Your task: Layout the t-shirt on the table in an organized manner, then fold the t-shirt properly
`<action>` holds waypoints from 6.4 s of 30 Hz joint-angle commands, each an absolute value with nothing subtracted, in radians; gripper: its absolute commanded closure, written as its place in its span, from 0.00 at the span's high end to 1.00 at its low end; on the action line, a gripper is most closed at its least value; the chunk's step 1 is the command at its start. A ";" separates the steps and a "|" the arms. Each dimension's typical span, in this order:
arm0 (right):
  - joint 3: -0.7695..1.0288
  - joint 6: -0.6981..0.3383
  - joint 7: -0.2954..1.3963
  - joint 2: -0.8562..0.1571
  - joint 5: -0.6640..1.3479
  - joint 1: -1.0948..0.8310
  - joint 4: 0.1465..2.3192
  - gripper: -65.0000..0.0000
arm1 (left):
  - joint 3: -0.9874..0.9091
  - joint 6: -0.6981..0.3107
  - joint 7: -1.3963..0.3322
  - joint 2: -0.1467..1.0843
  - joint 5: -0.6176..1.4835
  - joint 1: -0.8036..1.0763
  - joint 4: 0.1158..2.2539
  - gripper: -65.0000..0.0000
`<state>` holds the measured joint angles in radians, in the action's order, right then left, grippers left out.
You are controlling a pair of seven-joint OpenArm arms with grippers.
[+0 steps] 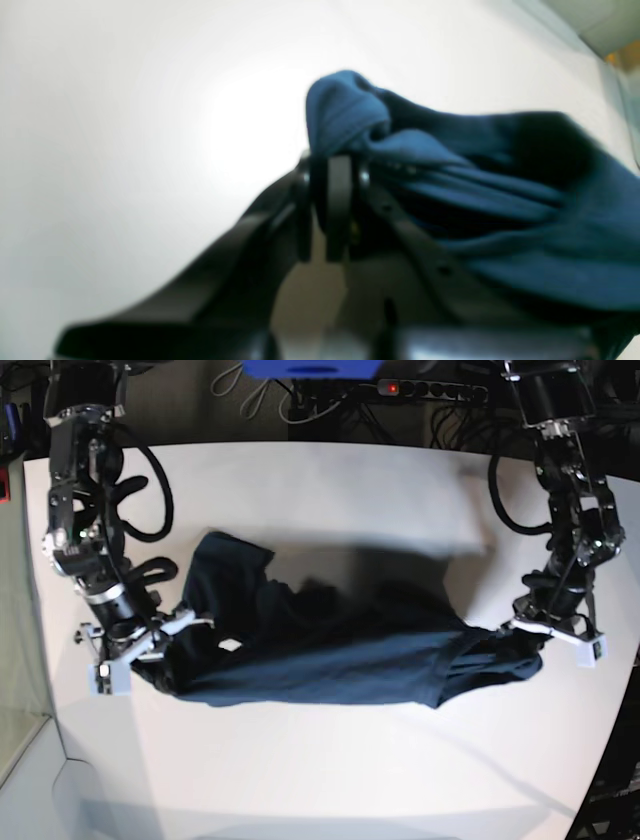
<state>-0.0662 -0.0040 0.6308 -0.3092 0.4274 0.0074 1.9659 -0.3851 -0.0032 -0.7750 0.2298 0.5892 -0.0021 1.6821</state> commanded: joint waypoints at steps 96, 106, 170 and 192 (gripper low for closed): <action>0.237 -0.007 0.579 -0.352 0.426 0.239 1.595 0.00 | -0.142 -0.005 -0.584 0.096 0.444 -0.018 1.383 0.68; 0.271 -0.022 0.644 -0.378 0.424 0.357 1.144 0.36 | -0.142 -0.005 -0.590 0.073 0.444 -0.018 1.383 0.69; 0.216 -0.094 0.651 -0.280 0.420 -0.096 1.627 0.43 | 0.378 0.004 -0.197 -0.157 0.599 -0.282 0.938 0.04; 0.206 -0.101 0.651 -0.274 0.423 -0.025 1.635 0.43 | 0.153 0.005 -0.305 0.358 0.914 0.291 1.784 0.00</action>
